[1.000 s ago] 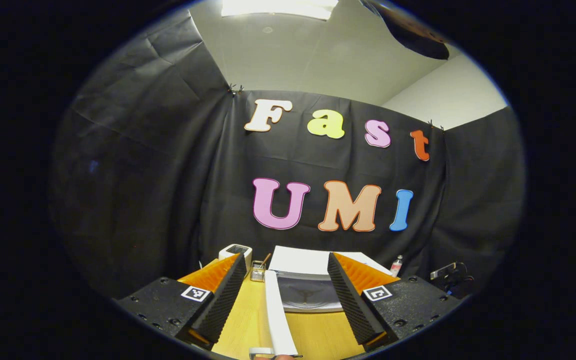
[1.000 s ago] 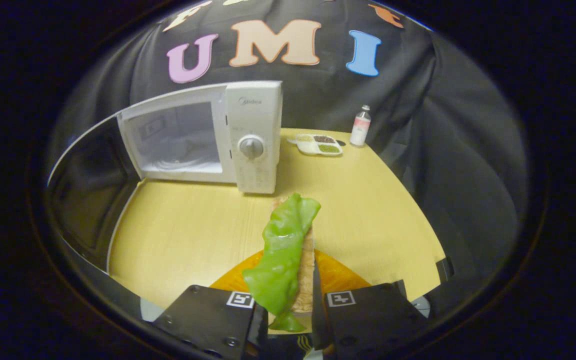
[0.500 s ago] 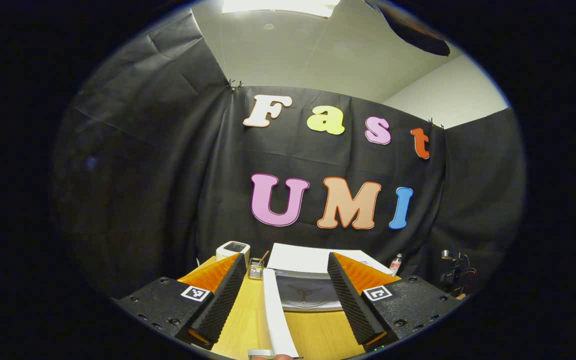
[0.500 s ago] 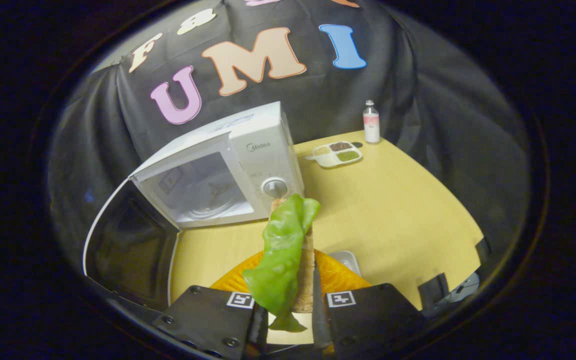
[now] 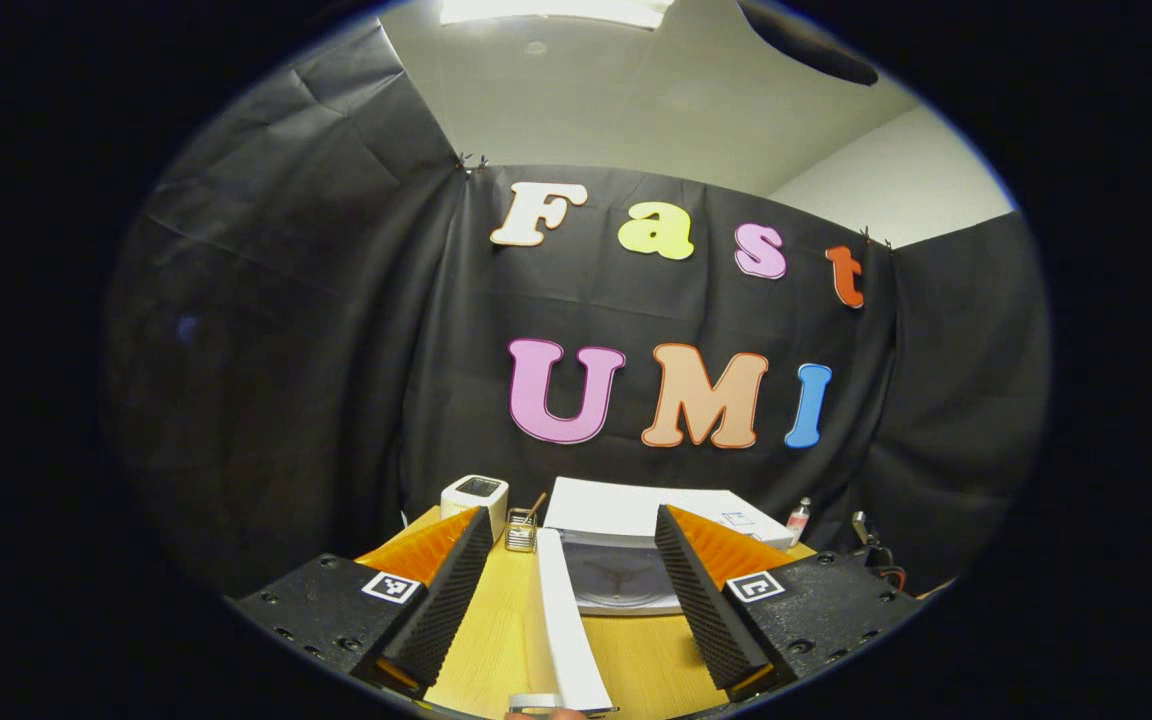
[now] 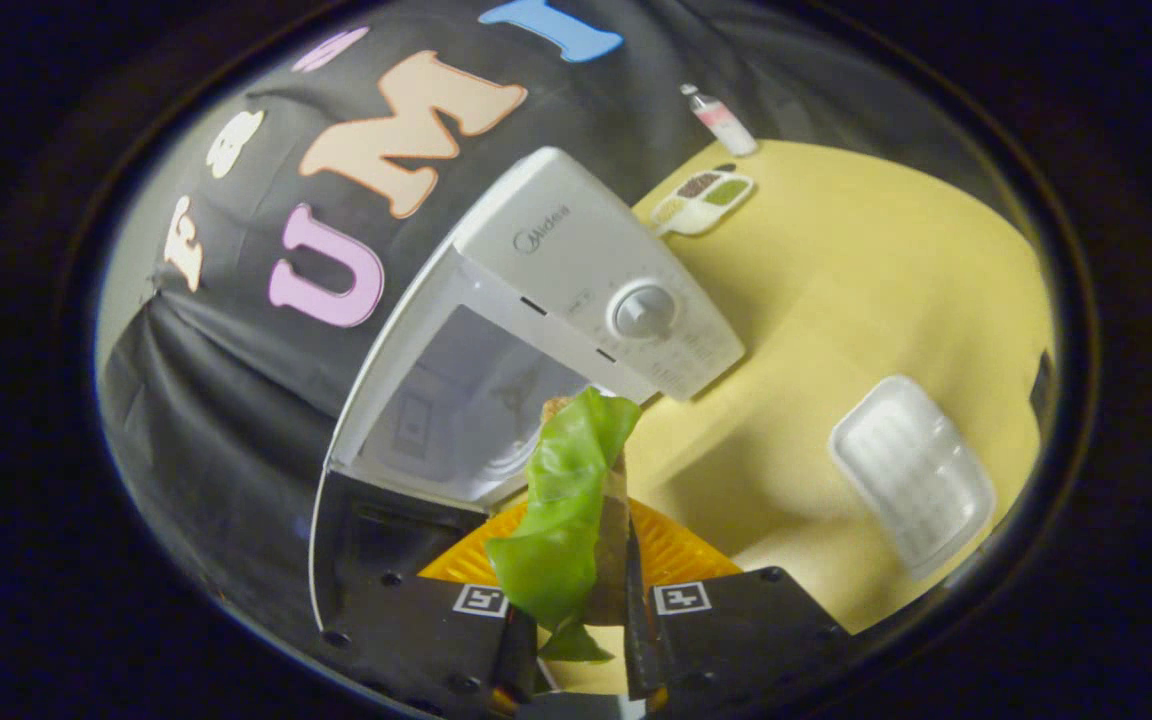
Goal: Open the microwave oven with the left hand, put the food in, and close the microwave oven.
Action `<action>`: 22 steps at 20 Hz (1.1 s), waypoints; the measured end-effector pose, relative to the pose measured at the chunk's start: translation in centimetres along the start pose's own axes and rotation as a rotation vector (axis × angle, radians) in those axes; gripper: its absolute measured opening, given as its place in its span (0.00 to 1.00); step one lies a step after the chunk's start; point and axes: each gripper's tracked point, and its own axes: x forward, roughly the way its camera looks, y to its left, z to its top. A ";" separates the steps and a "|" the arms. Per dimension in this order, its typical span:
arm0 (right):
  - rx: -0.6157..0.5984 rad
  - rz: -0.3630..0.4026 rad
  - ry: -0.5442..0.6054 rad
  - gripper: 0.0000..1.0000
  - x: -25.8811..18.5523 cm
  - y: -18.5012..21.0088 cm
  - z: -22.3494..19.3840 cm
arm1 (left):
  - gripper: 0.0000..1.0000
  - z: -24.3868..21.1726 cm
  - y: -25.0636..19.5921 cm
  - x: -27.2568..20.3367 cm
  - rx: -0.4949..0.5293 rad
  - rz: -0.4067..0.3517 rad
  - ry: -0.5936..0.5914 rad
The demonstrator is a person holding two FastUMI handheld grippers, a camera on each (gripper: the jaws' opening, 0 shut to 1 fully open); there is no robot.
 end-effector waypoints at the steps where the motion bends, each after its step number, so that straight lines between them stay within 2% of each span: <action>1: 0.041 0.012 0.008 0.37 0.9 0.9 -0.5 | 0.93 -0.4 0.1 -0.2 0.001 -0.002 0.012; 2: 0.081 0.024 0.014 0.41 1.9 1.8 -0.9 | 0.93 -0.5 0.4 -0.3 0.003 0.004 0.022; 4: 0.155 0.055 0.025 0.33 3.8 3.8 -1.8 | 0.95 -1.0 0.8 -0.7 -0.002 0.012 0.041; 6: 0.207 0.097 0.008 0.31 5.5 6.0 -2.0 | 0.93 -1.9 1.0 -1.0 -0.018 0.017 0.074; 7: 0.237 0.125 -0.011 0.35 6.5 7.1 -1.9 | 0.96 -2.0 1.1 -1.0 -0.025 0.021 0.081; 9: 0.297 0.169 -0.045 0.43 8.4 8.7 -1.5 | 0.95 -2.3 1.6 -1.0 -0.031 0.028 0.089; 10: 0.320 0.174 -0.064 0.30 9.2 9.2 -1.2 | 0.95 -2.5 1.9 -1.1 -0.029 0.033 0.098; 12: 0.350 0.167 -0.106 0.30 11.2 9.2 -0.7 | 0.95 -2.9 2.6 -1.3 -0.022 0.044 0.113; 13: 0.363 0.158 -0.122 0.37 12.1 9.6 -0.6 | 0.93 -3.0 2.9 -1.3 -0.020 0.051 0.120; 17: 0.419 0.154 -0.183 0.37 14.7 10.0 0.3 | 0.96 -3.9 3.3 -1.3 -0.022 0.053 0.154; 18: 0.425 0.155 -0.199 0.43 15.2 9.9 0.8 | 0.96 -4.3 3.1 -1.2 -0.023 0.043 0.170; 20: 0.433 0.157 -0.241 0.43 16.3 9.5 2.0 | 0.96 -5.0 3.6 -0.8 -0.037 0.055 0.192; 21: 0.437 0.149 -0.268 0.36 17.2 9.1 2.9 | 0.96 -4.9 3.5 -0.6 -0.049 0.056 0.194; 22: 0.438 0.148 -0.287 0.36 17.8 8.8 3.5 | 0.93 -4.7 3.4 -0.4 -0.049 0.056 0.194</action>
